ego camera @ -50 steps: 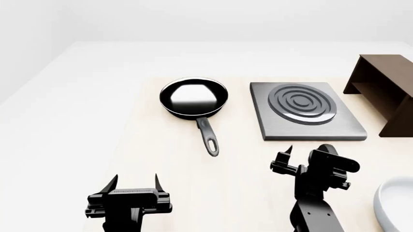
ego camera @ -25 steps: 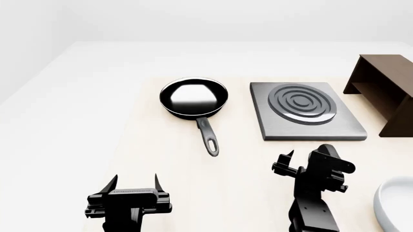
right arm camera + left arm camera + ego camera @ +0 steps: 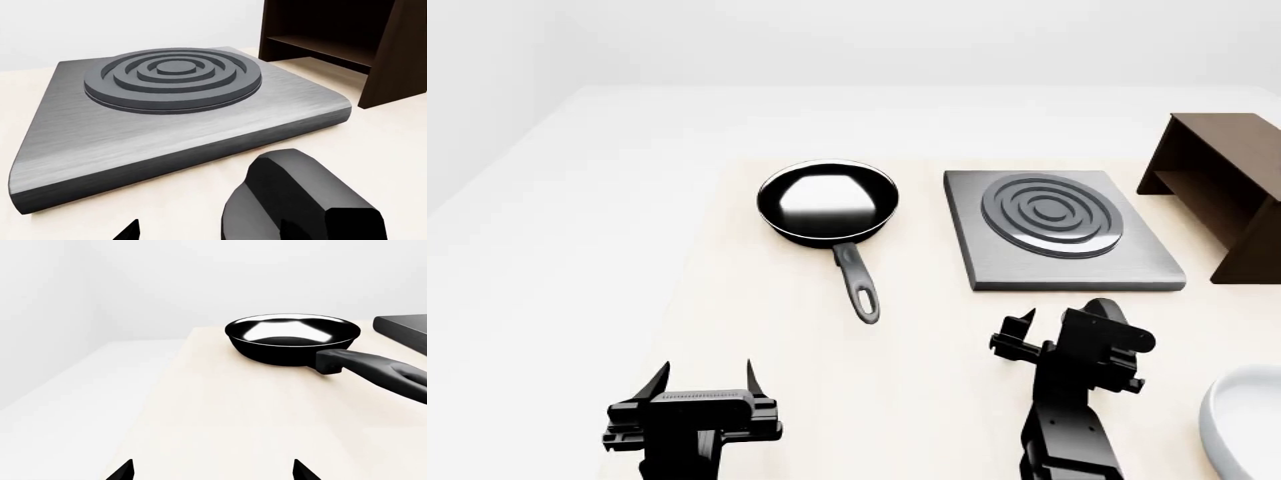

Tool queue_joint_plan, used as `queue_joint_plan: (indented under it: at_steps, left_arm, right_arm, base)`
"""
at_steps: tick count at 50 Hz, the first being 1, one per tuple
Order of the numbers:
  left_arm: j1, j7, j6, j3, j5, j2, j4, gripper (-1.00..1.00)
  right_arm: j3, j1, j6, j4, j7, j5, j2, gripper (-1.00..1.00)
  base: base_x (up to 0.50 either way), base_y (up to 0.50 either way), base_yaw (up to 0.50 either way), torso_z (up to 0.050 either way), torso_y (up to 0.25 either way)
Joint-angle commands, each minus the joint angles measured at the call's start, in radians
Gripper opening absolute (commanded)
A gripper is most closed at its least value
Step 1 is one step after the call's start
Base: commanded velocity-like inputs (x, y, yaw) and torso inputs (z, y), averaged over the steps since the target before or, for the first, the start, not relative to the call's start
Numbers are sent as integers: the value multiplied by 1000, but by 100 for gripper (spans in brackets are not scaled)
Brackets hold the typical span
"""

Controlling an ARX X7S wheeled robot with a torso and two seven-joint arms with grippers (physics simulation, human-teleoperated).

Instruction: Turn on the stove.

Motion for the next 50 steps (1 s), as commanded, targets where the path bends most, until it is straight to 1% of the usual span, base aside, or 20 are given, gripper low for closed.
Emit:
queue_joint_plan:
  at_steps: [1, 8, 23, 50]
  left_arm:
    - [4, 21, 15, -14, -4, 10, 0, 100]
    - [4, 19, 15, -12, -6, 9, 0, 100]
    - [5, 11, 9, -5, -11, 4, 11, 100]
    - [2, 2, 12, 4, -19, -4, 7, 100]
  right_arm:
    - [49, 9, -18, 42, 0, -35, -14, 100]
    - [100, 8, -21, 42, 59, -33, -14, 100]
    - [188, 7, -27, 42, 118, -35, -13, 100]
    - [228, 3, -36, 42, 101, -89, -24, 100]
  base:
    - [0, 0, 0, 0, 0]
    - [0, 0, 0, 0, 0]
    - [0, 0, 0, 0, 0]
    - [0, 0, 0, 0, 0]
